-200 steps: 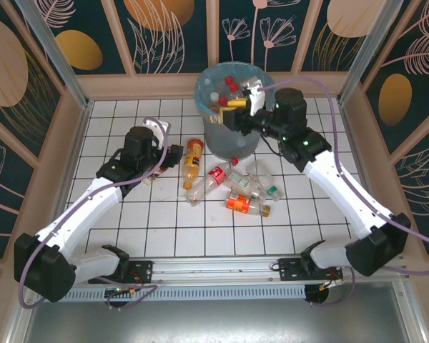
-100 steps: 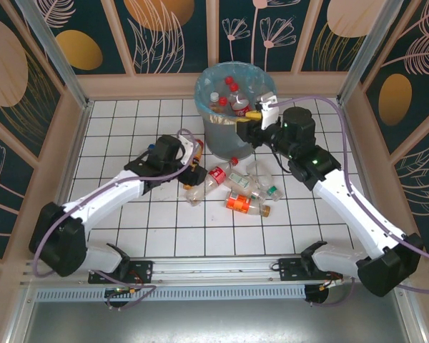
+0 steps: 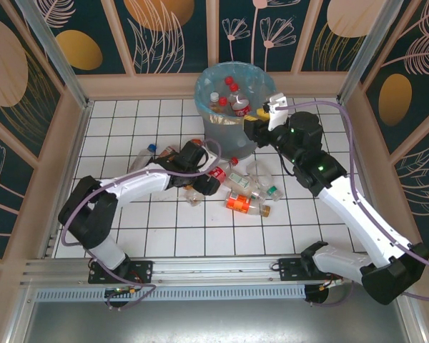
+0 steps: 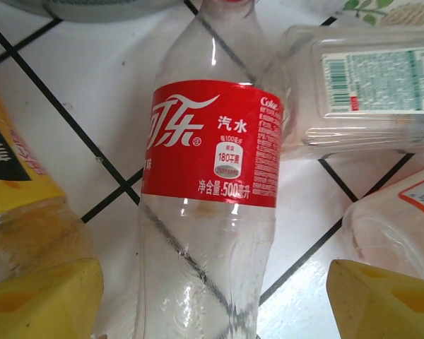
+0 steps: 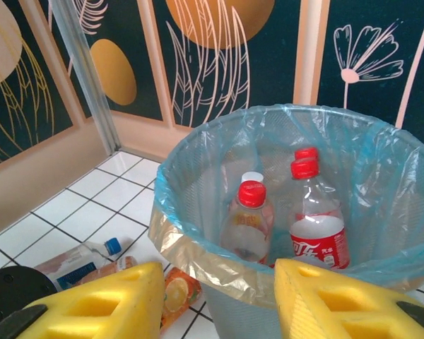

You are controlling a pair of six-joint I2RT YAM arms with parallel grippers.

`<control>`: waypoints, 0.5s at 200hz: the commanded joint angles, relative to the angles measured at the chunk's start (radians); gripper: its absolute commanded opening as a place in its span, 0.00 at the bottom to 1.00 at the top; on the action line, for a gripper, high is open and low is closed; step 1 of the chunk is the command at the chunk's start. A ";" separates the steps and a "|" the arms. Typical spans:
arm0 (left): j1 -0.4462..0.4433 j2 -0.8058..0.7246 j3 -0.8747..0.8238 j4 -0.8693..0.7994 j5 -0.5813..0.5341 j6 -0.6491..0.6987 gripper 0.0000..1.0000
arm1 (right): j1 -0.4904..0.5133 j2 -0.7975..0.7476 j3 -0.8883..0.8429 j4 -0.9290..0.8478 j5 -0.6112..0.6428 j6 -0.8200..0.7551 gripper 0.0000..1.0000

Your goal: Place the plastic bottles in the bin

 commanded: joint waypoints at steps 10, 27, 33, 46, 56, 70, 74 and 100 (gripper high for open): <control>-0.017 0.041 0.044 -0.037 0.006 0.011 0.81 | 0.003 -0.032 -0.024 -0.001 0.041 -0.027 0.45; -0.018 0.086 0.056 -0.052 0.002 0.019 0.78 | 0.002 -0.030 -0.027 -0.004 0.042 -0.026 0.46; -0.019 0.096 0.061 -0.059 -0.004 0.020 0.78 | 0.002 -0.031 -0.028 -0.004 0.042 -0.026 0.46; -0.020 0.117 0.067 -0.071 -0.019 0.020 0.78 | 0.002 -0.029 -0.028 -0.006 0.040 -0.026 0.46; -0.022 0.127 0.071 -0.079 -0.026 0.020 0.78 | 0.002 -0.031 -0.028 -0.006 0.039 -0.027 0.46; -0.023 0.136 0.072 -0.085 -0.035 0.024 0.77 | 0.003 -0.031 -0.026 -0.008 0.042 -0.030 0.46; -0.022 0.136 0.072 -0.085 -0.037 0.025 0.77 | 0.002 -0.029 -0.025 -0.009 0.044 -0.030 0.46; -0.023 0.134 0.071 -0.087 -0.038 0.033 0.66 | 0.002 -0.031 -0.022 -0.011 0.051 -0.035 0.46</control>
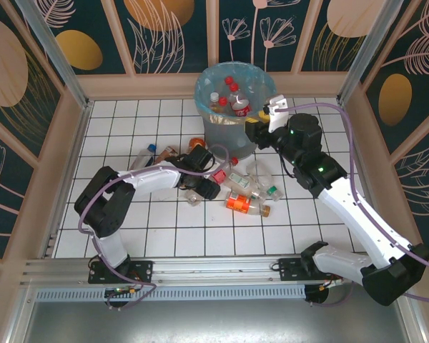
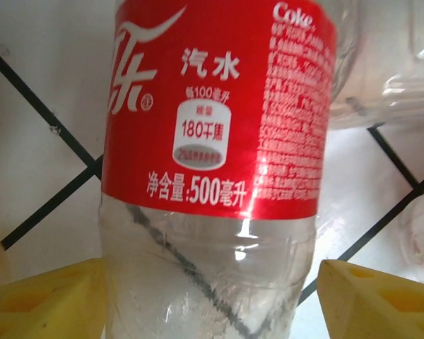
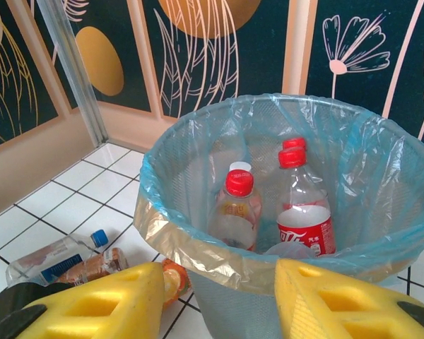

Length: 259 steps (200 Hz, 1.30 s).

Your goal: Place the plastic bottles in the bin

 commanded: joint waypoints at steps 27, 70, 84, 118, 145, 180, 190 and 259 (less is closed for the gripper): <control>-0.008 -0.019 0.017 -0.053 -0.027 0.036 0.58 | 0.003 -0.025 -0.002 0.001 0.027 -0.021 0.46; -0.009 -0.150 -0.011 -0.116 -0.077 0.046 0.58 | 0.005 -0.034 0.019 -0.017 0.027 -0.017 0.46; -0.008 -0.219 -0.021 -0.139 -0.097 0.044 0.58 | 0.006 -0.042 0.026 -0.014 0.015 -0.009 0.46; -0.009 -0.409 -0.044 -0.185 -0.086 0.075 0.57 | 0.008 -0.062 0.034 0.018 -0.034 0.006 0.46; -0.009 -0.549 -0.056 -0.206 -0.051 0.122 0.55 | 0.009 -0.079 0.035 0.068 -0.127 0.011 0.46; -0.008 -0.738 -0.108 -0.104 0.150 0.227 0.54 | 0.009 -0.097 -0.002 0.219 -0.378 0.053 0.54; -0.009 -0.793 -0.142 -0.043 0.200 0.241 0.55 | 0.009 -0.094 -0.011 0.270 -0.481 0.073 0.58; -0.009 -0.908 -0.192 0.148 0.296 0.227 0.51 | 0.012 -0.022 -0.005 0.456 -0.854 0.214 0.64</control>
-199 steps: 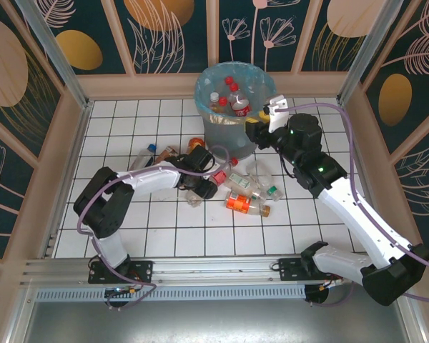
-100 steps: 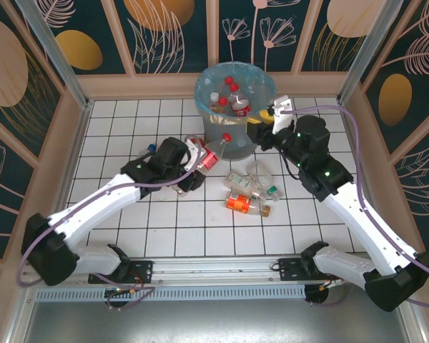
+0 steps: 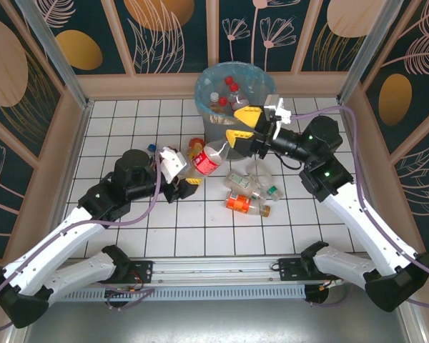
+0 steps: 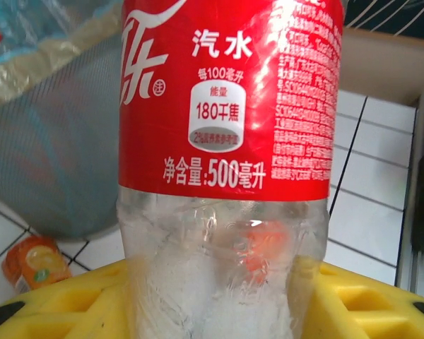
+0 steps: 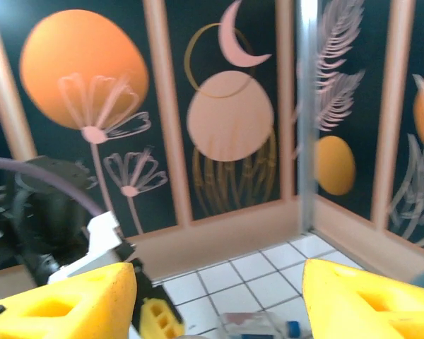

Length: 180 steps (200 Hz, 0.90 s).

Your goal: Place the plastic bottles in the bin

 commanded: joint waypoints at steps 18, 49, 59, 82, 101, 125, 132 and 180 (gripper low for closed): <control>-0.004 -0.027 -0.026 0.141 0.078 0.003 0.52 | 0.010 0.040 -0.008 0.103 -0.198 0.057 0.64; -0.005 -0.049 -0.042 0.189 0.087 -0.005 0.52 | 0.011 0.070 -0.009 0.120 -0.264 0.081 0.60; -0.005 -0.056 -0.046 0.201 0.086 -0.006 0.52 | 0.011 0.074 -0.014 0.146 -0.290 0.097 0.57; -0.005 -0.073 -0.060 0.236 0.085 -0.010 0.52 | 0.013 0.078 -0.032 0.230 -0.344 0.151 0.48; -0.005 -0.085 -0.075 0.265 0.094 -0.014 0.52 | 0.013 0.081 -0.040 0.259 -0.345 0.168 0.56; -0.005 -0.088 -0.078 0.271 0.093 -0.010 0.52 | 0.014 0.077 -0.043 0.263 -0.332 0.166 0.46; -0.005 -0.088 -0.078 0.270 0.094 -0.011 0.53 | 0.014 0.078 -0.041 0.268 -0.335 0.170 0.44; -0.005 -0.077 -0.091 0.271 0.099 -0.010 0.53 | 0.014 0.080 -0.060 0.416 -0.331 0.271 0.56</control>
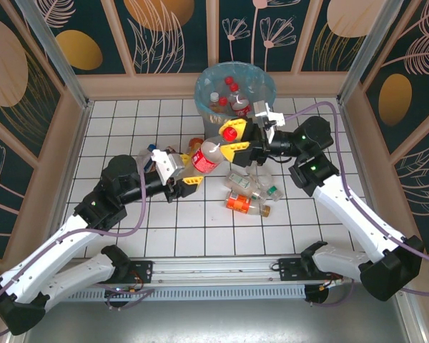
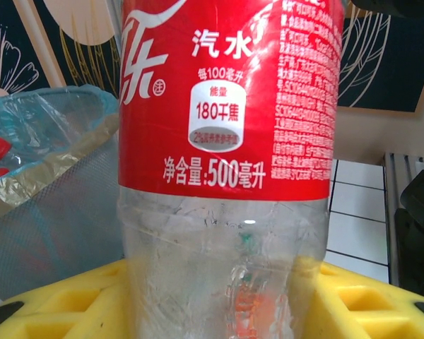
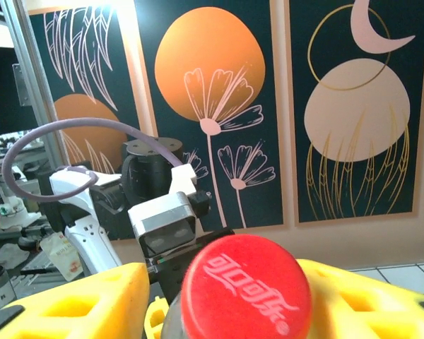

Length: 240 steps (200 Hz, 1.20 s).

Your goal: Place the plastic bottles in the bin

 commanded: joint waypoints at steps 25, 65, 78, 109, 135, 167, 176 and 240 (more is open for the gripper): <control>-0.003 0.001 -0.022 0.053 0.023 -0.007 0.53 | 0.009 0.004 -0.008 0.153 -0.013 0.074 0.47; -0.004 -0.011 -0.021 0.061 0.016 -0.009 0.55 | 0.010 0.014 0.009 0.117 -0.015 0.054 0.17; -0.003 -0.018 -0.018 0.058 0.008 -0.007 0.60 | 0.010 0.014 0.016 0.103 -0.002 0.050 0.13; -0.003 -0.053 -0.032 0.078 -0.089 -0.006 0.91 | 0.010 0.016 0.085 0.014 0.077 -0.006 0.07; -0.004 -0.097 -0.055 0.130 -0.259 -0.018 0.98 | 0.016 0.016 0.238 -0.191 0.281 -0.150 0.05; -0.003 -0.134 -0.064 0.158 -0.423 -0.023 0.99 | 0.011 0.016 0.381 -0.288 0.681 -0.225 0.00; -0.004 -0.138 -0.067 0.160 -0.441 -0.019 0.99 | 0.002 0.029 0.417 -0.305 0.785 -0.234 0.00; -0.004 -0.058 -0.042 0.116 -0.465 -0.048 0.98 | -0.111 0.399 0.940 -0.828 0.990 -0.276 0.00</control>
